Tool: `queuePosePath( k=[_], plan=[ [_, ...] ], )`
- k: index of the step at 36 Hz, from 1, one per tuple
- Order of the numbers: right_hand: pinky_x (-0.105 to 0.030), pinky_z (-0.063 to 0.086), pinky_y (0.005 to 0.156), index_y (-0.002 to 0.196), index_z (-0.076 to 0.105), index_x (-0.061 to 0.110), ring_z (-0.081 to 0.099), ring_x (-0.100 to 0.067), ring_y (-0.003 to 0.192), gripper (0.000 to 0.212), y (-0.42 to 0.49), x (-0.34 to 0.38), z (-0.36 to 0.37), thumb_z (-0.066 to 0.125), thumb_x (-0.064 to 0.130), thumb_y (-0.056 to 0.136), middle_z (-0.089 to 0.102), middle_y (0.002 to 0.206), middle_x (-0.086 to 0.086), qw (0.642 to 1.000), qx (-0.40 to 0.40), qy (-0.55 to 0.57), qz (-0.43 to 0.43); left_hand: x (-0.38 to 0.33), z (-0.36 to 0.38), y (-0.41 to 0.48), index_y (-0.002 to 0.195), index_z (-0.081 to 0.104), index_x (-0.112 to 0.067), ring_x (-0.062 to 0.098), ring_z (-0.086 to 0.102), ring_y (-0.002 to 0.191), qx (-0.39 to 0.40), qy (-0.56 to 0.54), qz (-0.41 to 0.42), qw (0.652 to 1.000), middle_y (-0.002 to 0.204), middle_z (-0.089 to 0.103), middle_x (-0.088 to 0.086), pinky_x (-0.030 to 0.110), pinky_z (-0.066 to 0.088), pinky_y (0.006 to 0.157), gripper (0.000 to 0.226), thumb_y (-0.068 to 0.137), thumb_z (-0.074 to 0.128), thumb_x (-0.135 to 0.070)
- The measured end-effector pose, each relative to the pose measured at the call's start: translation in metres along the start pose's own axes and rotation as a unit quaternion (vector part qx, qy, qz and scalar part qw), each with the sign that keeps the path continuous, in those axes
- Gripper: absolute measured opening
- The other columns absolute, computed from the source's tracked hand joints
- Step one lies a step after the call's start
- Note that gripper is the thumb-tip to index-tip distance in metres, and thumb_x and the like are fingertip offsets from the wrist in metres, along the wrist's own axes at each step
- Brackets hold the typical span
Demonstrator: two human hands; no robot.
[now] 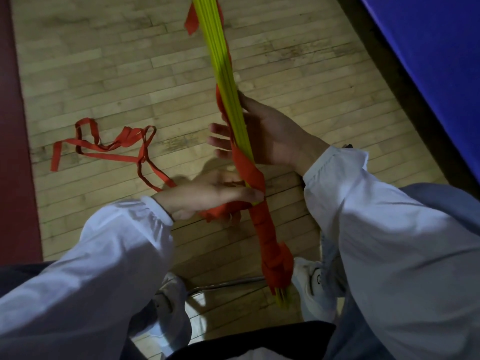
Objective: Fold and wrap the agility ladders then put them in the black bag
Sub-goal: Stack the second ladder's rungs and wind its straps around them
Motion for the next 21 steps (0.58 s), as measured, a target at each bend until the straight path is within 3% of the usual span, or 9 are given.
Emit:
queuePosePath(
  k=[1, 3, 5, 8, 12, 15, 17, 19, 21],
  plan=[
    [-0.044, 0.051, 0.092, 0.087, 0.059, 0.011, 0.062, -0.031, 0.105, 0.036, -0.001, 0.0, 0.002, 0.053, 0.047, 0.089, 0.066, 0.104, -0.013, 1.0, 0.019, 0.013, 0.007, -0.001, 0.002, -0.001, 0.09, 0.068, -0.013, 0.001, 0.065, 0.066, 0.003, 0.001, 0.01, 1.0, 0.083, 0.071, -0.004, 0.01, 0.047, 0.059, 0.021, 0.082, 0.069, -0.032],
    [-0.046, 0.046, 0.098, 0.081, 0.059, 0.014, 0.06, -0.03, 0.114, 0.034, -0.003, 0.0, 0.006, 0.053, 0.047, 0.084, 0.068, 0.107, -0.011, 0.999, 0.048, 0.009, 0.012, 0.0, 0.002, 0.0, 0.093, 0.07, -0.011, 0.015, 0.069, 0.083, 0.005, 0.012, 0.017, 1.0, 0.095, 0.072, 0.008, 0.028, 0.053, 0.077, 0.04, 0.074, 0.076, -0.045],
    [-0.047, 0.043, 0.101, 0.076, 0.061, 0.015, 0.055, -0.03, 0.123, 0.035, -0.005, 0.002, 0.008, 0.053, 0.049, 0.081, 0.068, 0.111, -0.011, 0.997, 0.071, -0.003, 0.009, -0.001, 0.004, -0.002, 0.087, 0.073, -0.024, 0.018, 0.068, 0.095, 0.01, 0.006, 0.024, 1.0, 0.1, 0.073, 0.004, 0.036, 0.051, 0.091, 0.034, 0.065, 0.074, -0.05],
    [-0.047, 0.044, 0.101, 0.071, 0.056, 0.013, 0.055, -0.032, 0.123, 0.036, -0.006, 0.001, 0.013, 0.053, 0.047, 0.08, 0.062, 0.125, -0.016, 0.992, 0.122, 0.019, 0.021, -0.007, 0.007, -0.004, 0.074, 0.072, -0.032, -0.002, 0.066, 0.076, 0.024, -0.014, 0.046, 0.999, 0.082, 0.072, -0.013, 0.008, 0.045, 0.066, 0.009, 0.067, 0.078, -0.035],
    [-0.048, 0.043, 0.102, 0.075, 0.053, 0.004, 0.06, -0.038, 0.114, 0.037, -0.007, -0.003, 0.019, 0.052, 0.04, 0.085, 0.063, 0.12, -0.024, 0.978, 0.187, 0.088, 0.036, -0.014, 0.013, -0.009, 0.068, 0.071, -0.023, -0.003, 0.06, 0.053, 0.056, -0.069, 0.054, 0.995, 0.064, 0.069, -0.013, 0.007, 0.039, 0.044, 0.014, 0.074, 0.061, -0.016],
    [-0.043, 0.054, 0.087, 0.079, 0.053, 0.001, 0.068, -0.033, 0.097, 0.038, -0.01, -0.003, 0.02, 0.052, 0.038, 0.086, 0.068, 0.109, -0.022, 0.979, 0.17, 0.106, 0.025, -0.013, 0.012, -0.008, 0.073, 0.073, -0.024, -0.003, 0.064, 0.059, 0.062, -0.063, 0.048, 0.995, 0.071, 0.071, -0.013, 0.006, 0.042, 0.05, 0.017, 0.08, 0.06, -0.015],
    [-0.035, 0.058, 0.074, 0.081, 0.051, 0.003, 0.071, -0.023, 0.079, 0.036, -0.012, -0.001, 0.022, 0.051, 0.039, 0.084, 0.071, 0.1, -0.015, 0.986, 0.137, 0.092, 0.008, -0.011, 0.012, -0.007, 0.09, 0.067, -0.011, 0.002, 0.069, 0.065, 0.079, -0.072, 0.037, 0.994, 0.08, 0.073, -0.009, 0.011, 0.048, 0.055, 0.009, 0.084, 0.061, -0.014],
    [-0.029, 0.057, 0.061, 0.078, 0.054, 0.006, 0.067, -0.015, 0.061, 0.034, -0.015, -0.001, 0.024, 0.052, 0.04, 0.082, 0.07, 0.087, -0.008, 0.992, 0.101, 0.08, 0.001, -0.01, 0.012, -0.008, 0.097, 0.063, -0.006, 0.006, 0.07, 0.069, 0.089, -0.071, 0.018, 0.993, 0.087, 0.073, -0.004, 0.014, 0.05, 0.057, 0.018, 0.083, 0.06, -0.016],
    [-0.027, 0.055, 0.054, 0.072, 0.062, 0.009, 0.061, -0.011, 0.052, 0.033, -0.016, -0.002, 0.025, 0.053, 0.04, 0.08, 0.065, 0.074, -0.004, 0.995, 0.079, 0.069, -0.002, -0.002, 0.008, -0.006, 0.099, 0.064, -0.014, 0.008, 0.069, 0.08, 0.055, -0.029, 0.008, 0.998, 0.103, 0.072, 0.004, 0.01, 0.049, 0.062, 0.013, 0.086, 0.061, -0.017]
  ],
)
Point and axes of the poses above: each hand's wrist, its own y-axis towards the middle knuckle, its own z-axis out of the palm, x = y × z, the point moved 2 cm from there along y, towards the middle knuckle
